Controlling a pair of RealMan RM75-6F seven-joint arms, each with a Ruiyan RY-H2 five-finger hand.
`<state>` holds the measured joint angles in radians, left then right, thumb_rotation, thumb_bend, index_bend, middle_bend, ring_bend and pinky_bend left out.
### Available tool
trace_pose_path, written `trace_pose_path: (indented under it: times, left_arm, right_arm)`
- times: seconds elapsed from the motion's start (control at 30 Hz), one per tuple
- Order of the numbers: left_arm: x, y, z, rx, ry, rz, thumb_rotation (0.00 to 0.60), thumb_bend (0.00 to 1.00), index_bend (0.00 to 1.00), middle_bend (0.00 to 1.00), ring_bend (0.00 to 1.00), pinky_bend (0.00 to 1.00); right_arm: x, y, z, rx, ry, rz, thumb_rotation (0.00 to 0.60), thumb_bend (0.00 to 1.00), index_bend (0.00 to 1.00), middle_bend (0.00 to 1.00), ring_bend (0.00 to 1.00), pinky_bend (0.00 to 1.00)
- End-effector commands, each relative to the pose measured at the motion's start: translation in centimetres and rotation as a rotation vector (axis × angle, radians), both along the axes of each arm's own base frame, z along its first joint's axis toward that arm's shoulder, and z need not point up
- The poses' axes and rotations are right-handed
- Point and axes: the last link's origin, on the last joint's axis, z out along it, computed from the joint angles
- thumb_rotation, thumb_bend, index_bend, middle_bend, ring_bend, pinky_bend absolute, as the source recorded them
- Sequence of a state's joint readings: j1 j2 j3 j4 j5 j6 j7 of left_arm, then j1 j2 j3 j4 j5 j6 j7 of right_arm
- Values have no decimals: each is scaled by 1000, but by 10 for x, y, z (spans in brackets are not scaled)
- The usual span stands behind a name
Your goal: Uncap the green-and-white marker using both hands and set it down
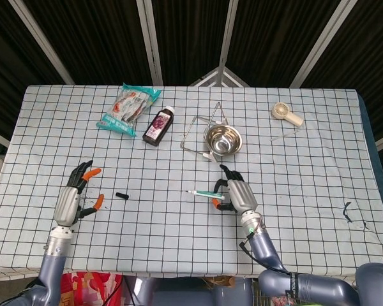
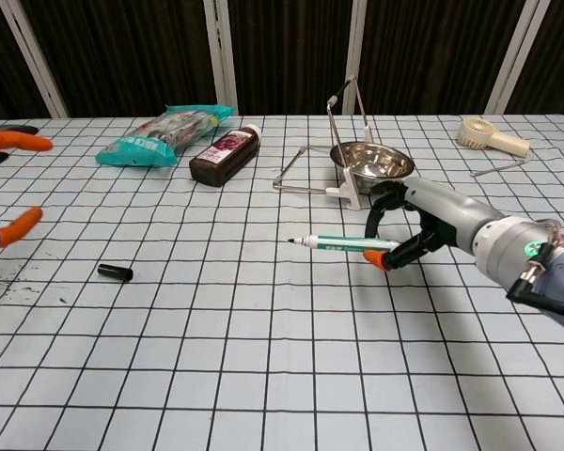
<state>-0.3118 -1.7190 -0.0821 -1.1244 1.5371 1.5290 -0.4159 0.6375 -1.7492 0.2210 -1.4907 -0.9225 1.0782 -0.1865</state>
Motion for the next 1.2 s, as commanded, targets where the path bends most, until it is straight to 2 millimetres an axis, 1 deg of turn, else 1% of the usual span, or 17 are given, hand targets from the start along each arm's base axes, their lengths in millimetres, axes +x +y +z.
trace_pose_path:
  times: [0.03, 0.13, 0.33, 0.37, 0.43, 0.47, 0.6, 0.7, 0.8, 0.9, 1.03, 1.1, 1.2]
  left_arm:
    - [-7, -27, 53, 71, 135, 45, 600, 536, 203, 50, 0, 0]
    - [-15, -41, 75, 88, 166, 89, 600, 535, 203, 51, 0, 0]
    - [-34, -60, 105, 118, 197, 154, 600, 535, 203, 50, 0, 0]
    - [-36, -63, 109, 124, 195, 160, 600, 535, 203, 50, 0, 0]
    - [-41, -68, 116, 133, 191, 170, 600, 535, 205, 50, 0, 0]
    - [-44, -70, 119, 138, 188, 176, 600, 535, 207, 49, 0, 0]
    - [-51, -75, 123, 140, 172, 185, 600, 535, 218, 46, 0, 0]
    - [-55, -77, 124, 141, 170, 190, 600, 535, 224, 44, 0, 0]
    - [-58, -78, 125, 144, 168, 193, 600, 535, 228, 41, 0, 0]
    - [-60, -78, 128, 155, 166, 193, 600, 535, 228, 40, 0, 0]
    - [-61, -79, 132, 175, 176, 193, 600, 535, 207, 37, 0, 0]
    - [-65, -80, 133, 183, 210, 207, 600, 535, 191, 34, 0, 0]
    - [-72, -82, 136, 192, 266, 241, 600, 536, 182, 29, 0, 0]
  right_arm:
    - [-8, -3, -15, 25, -2, -21, 600, 429, 646, 73, 125, 77]
    - [-17, -5, -20, 28, 4, -37, 600, 429, 646, 73, 125, 78]
    - [-31, -5, -23, 30, 42, -53, 600, 428, 645, 73, 125, 77]
    - [-33, -5, -22, 29, 55, -55, 600, 428, 627, 73, 125, 77]
    - [-35, -4, -21, 23, 77, -73, 600, 428, 561, 73, 125, 77]
    - [-35, -4, -20, 23, 79, -83, 600, 428, 508, 73, 125, 77]
    - [-30, -1, -13, 19, 81, -99, 600, 428, 338, 72, 125, 77]
    - [-26, 0, -4, 5, 75, -108, 600, 428, 260, 72, 124, 77]
    - [-25, 3, 7, -6, 67, -117, 600, 428, 234, 72, 125, 77]
    - [-27, 8, 22, -25, 65, -123, 600, 428, 226, 72, 125, 78]
    - [-36, 17, 54, -93, 63, -130, 600, 428, 226, 72, 125, 77]
    - [-50, 22, 81, -178, 82, -137, 600, 428, 226, 73, 125, 77]
    - [-81, 34, 127, -344, 150, -138, 600, 428, 226, 73, 125, 78]
